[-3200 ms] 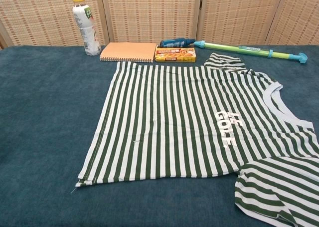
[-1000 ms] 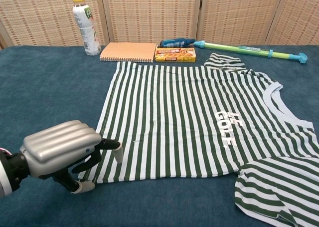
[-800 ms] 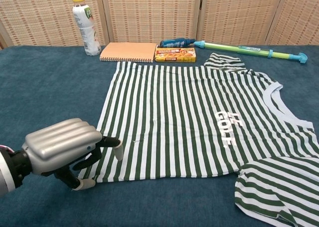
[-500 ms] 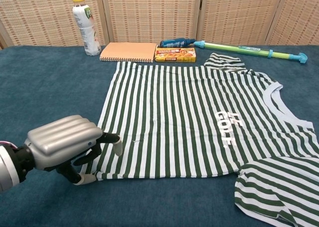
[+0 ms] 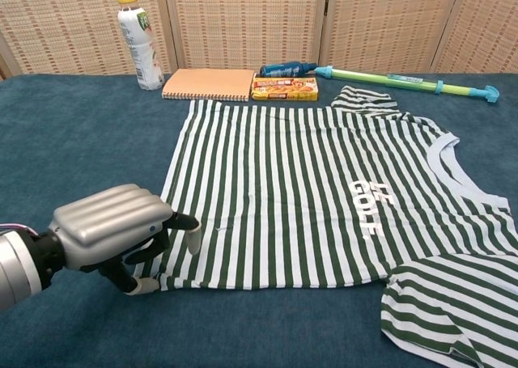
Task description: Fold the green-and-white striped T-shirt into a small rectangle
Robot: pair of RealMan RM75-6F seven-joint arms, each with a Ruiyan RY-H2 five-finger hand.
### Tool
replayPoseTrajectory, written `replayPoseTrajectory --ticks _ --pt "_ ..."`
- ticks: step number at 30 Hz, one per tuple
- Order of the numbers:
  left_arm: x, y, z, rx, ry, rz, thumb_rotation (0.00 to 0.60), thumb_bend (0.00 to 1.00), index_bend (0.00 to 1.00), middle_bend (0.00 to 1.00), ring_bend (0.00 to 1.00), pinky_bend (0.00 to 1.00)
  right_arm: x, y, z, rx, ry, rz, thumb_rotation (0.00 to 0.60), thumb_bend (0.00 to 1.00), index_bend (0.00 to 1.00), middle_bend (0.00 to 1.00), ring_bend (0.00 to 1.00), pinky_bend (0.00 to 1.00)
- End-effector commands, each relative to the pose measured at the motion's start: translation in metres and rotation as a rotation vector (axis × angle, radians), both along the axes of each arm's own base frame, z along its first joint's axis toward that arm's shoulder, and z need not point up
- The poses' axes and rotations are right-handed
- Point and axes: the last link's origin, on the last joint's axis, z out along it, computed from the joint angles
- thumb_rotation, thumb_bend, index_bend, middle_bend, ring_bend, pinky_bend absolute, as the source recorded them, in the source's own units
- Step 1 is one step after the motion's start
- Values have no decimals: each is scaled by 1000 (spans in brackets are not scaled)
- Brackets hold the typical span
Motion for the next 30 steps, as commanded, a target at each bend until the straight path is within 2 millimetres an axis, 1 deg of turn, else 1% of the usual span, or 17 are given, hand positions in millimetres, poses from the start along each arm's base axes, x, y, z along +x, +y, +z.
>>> replayPoseTrajectory --ticks 1,7,19,30 --pt "0 0 0 -5 2 -4 600 276 428 909 848 977 0 0 0 0 0 0 600 171 308 389 357 479" --pt "1 -1 -1 -22 14 -4 600 358 432 910 848 976 -1 0 0 0 0 -3 600 171 308 389 365 479" --pt "2 -2 -3 -41 29 -6 600 452 440 909 849 976 -3 -1 -2 7 -2 -8 600 171 308 389 379 479" --pt "3 -3 -8 -41 14 -9 600 477 526 910 855 976 -5 -2 -4 11 -3 -15 600 171 308 389 392 479"
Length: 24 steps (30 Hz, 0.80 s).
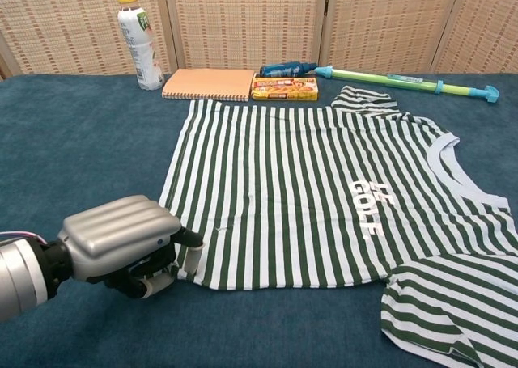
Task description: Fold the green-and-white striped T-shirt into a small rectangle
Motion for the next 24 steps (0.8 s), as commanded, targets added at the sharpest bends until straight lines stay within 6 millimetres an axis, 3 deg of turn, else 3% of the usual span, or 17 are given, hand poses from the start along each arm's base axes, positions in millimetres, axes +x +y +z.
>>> replayPoseTrajectory --ticks 1,8,18,20,24 --pt "0 0 -1 4 -9 2 600 481 537 910 856 976 0 0 0 0 -1 -1 600 171 308 389 392 479" --pt "2 1 -2 1 -47 19 600 507 584 910 859 976 1 -1 -3 14 -1 11 600 171 308 389 395 479" --pt "7 -4 -1 -42 -128 66 600 548 623 917 866 976 23 -8 -33 130 24 154 600 202 308 444 444 484" --pt "7 -4 -1 -38 -136 71 600 548 625 918 866 976 27 -11 -41 150 67 197 600 201 308 483 502 532" --pt "6 -3 1 -31 -145 80 600 548 624 918 866 976 32 -16 -60 181 130 268 600 198 315 657 720 805"
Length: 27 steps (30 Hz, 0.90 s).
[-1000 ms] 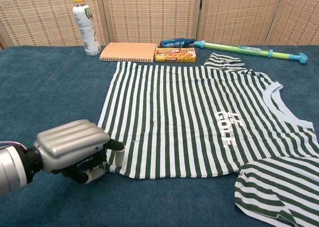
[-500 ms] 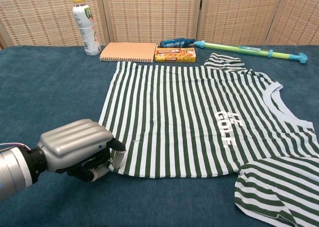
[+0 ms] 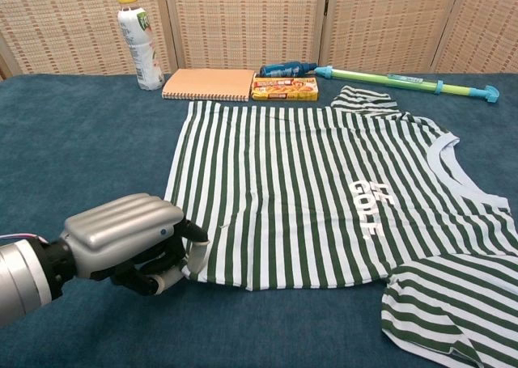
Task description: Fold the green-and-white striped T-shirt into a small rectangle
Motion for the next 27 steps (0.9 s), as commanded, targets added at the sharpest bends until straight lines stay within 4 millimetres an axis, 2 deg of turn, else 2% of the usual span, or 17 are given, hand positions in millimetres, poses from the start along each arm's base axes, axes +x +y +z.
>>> replayPoseTrajectory --ticks 1,4,9,17,27 --pt "0 0 1 3 -7 6 600 548 624 918 866 976 5 -5 -21 38 43 69 600 195 324 692 757 852" --pt "-1 0 2 1 -11 13 600 547 623 918 866 976 3 -7 -33 71 58 82 600 157 385 818 891 986" --pt "-3 -1 2 -3 -9 20 600 547 623 918 866 976 -5 -11 -53 129 98 85 600 137 446 913 992 1000" --pt "-4 0 2 -2 -15 31 600 547 623 918 866 976 -15 -19 -77 198 150 84 600 136 454 926 1000 1000" --pt "-3 0 2 -2 -14 34 600 547 623 918 866 976 -22 -30 -87 205 161 78 600 155 454 930 1000 1000"
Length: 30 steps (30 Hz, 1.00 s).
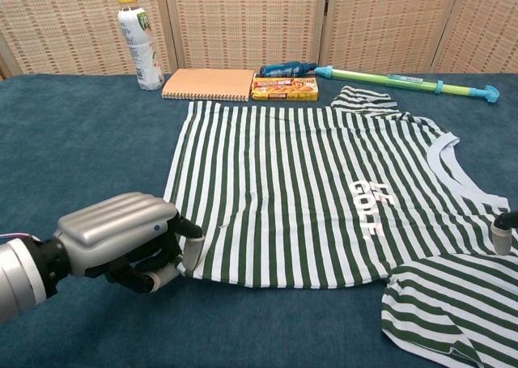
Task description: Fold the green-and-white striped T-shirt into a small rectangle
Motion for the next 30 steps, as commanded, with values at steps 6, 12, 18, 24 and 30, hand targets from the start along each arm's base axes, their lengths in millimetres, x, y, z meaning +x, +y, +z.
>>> replayPoseTrajectory --ticks 6,12,18,24,30 --pt "-1 1 -1 -2 3 6 600 547 623 918 866 976 -4 -8 -1 -2 16 -8 600 156 453 930 1000 1000" --pt "-1 2 -2 -1 3 13 600 547 623 918 866 976 -4 -15 -6 4 26 -8 600 170 454 930 1000 1000" --pt "-2 2 -2 0 2 17 600 547 622 918 866 976 1 -18 -10 9 14 5 600 216 454 930 1000 1000" --pt "-1 1 -1 -1 -5 14 600 547 623 918 866 976 5 -18 -11 15 7 17 600 353 487 938 1000 1000" --pt "-3 2 0 -4 -8 18 600 547 626 918 866 976 4 -16 -14 31 17 12 600 446 539 943 1000 1000"
